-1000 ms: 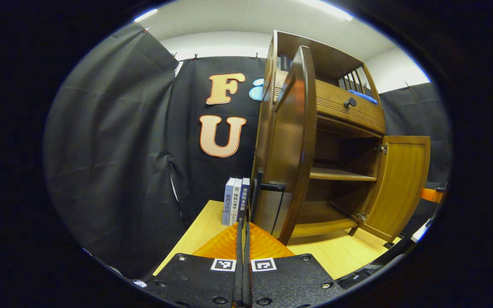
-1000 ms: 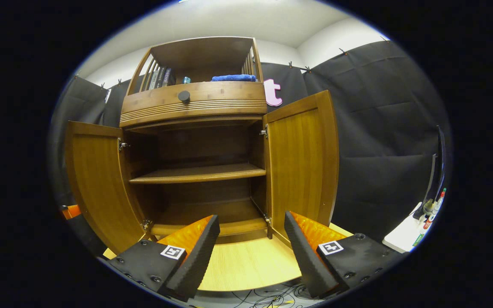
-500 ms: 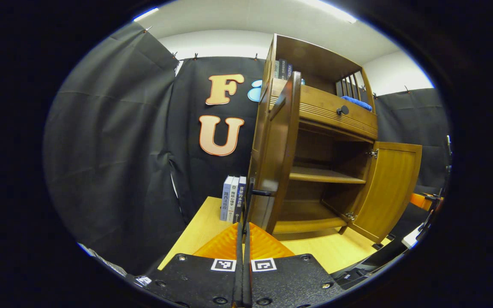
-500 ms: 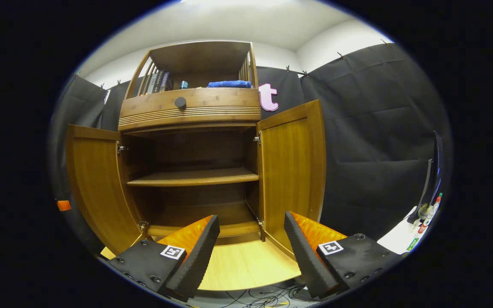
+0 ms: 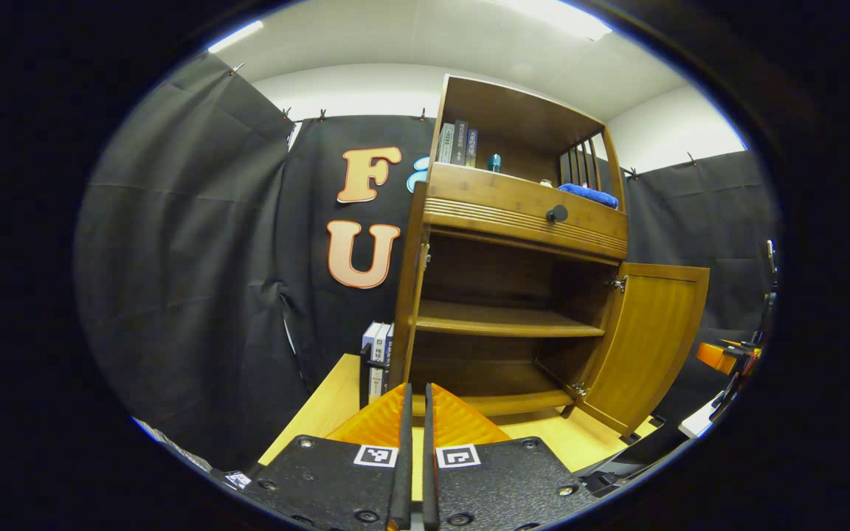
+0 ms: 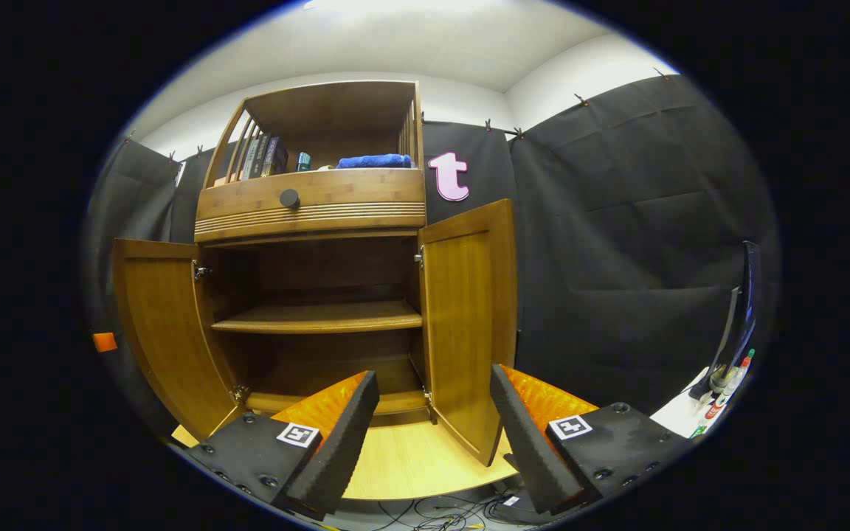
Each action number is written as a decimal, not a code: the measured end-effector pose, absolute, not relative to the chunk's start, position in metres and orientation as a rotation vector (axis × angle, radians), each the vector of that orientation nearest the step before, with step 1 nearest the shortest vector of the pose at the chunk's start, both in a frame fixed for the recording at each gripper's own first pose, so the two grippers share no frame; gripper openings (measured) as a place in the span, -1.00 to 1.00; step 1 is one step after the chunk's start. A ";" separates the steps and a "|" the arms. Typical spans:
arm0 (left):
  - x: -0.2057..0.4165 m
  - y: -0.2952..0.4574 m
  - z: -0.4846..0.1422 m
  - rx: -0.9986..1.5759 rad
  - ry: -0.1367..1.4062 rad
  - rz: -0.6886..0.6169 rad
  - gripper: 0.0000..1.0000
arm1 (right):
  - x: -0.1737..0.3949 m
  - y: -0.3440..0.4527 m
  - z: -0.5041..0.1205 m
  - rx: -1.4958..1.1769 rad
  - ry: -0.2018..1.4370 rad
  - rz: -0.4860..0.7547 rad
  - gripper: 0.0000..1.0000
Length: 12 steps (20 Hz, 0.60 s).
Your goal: Open the right door of the double-door shoe cabinet with the right hand, and open the left door with the left hand.
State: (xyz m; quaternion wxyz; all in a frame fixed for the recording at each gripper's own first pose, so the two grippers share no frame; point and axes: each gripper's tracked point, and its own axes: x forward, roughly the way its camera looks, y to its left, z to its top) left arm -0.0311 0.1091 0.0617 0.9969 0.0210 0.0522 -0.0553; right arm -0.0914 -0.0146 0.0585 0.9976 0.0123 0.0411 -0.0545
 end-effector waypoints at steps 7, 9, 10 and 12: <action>-0.041 0.083 0.082 0.036 0.082 -0.107 -0.41 | -0.105 -0.044 0.085 0.020 0.055 -0.108 0.95; -0.042 0.081 0.085 0.037 0.074 -0.096 -0.06 | -0.109 -0.049 0.088 0.020 0.050 -0.105 0.95; -0.043 0.077 0.087 0.035 0.069 -0.094 -0.10 | -0.110 -0.052 0.089 0.020 0.048 -0.105 0.95; -0.047 0.073 0.093 0.042 0.054 -0.088 0.14 | -0.114 -0.056 0.091 0.022 0.046 -0.103 0.95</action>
